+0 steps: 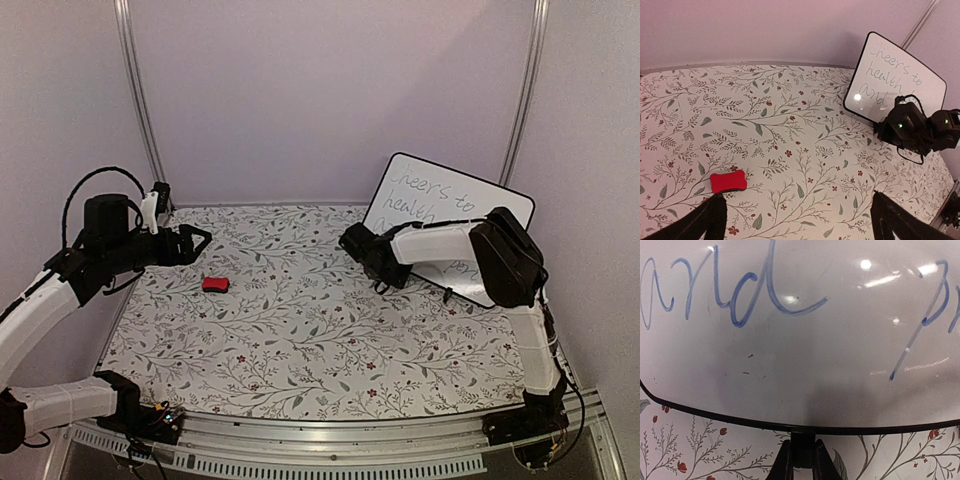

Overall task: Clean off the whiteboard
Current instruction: Move the whiteboard to the center of the board.

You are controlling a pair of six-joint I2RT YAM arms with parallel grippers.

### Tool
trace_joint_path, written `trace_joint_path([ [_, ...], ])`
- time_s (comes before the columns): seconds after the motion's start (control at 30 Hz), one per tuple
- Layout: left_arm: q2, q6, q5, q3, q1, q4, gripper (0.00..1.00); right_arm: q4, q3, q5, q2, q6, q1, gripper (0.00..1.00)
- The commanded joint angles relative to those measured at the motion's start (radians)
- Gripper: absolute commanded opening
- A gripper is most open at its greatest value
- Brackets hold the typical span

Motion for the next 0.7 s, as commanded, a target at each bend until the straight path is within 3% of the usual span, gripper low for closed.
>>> trace_joint_path([
  [0.0,-0.010,0.004,-0.006,0.006,-0.009,0.008,1.00,0.018,0.044,-0.025,0.040,-0.029,0.034,0.06],
  [0.67,-0.010,0.005,-0.010,0.006,-0.009,0.009,1.00,0.056,0.111,-0.034,0.084,-0.090,0.139,0.07],
])
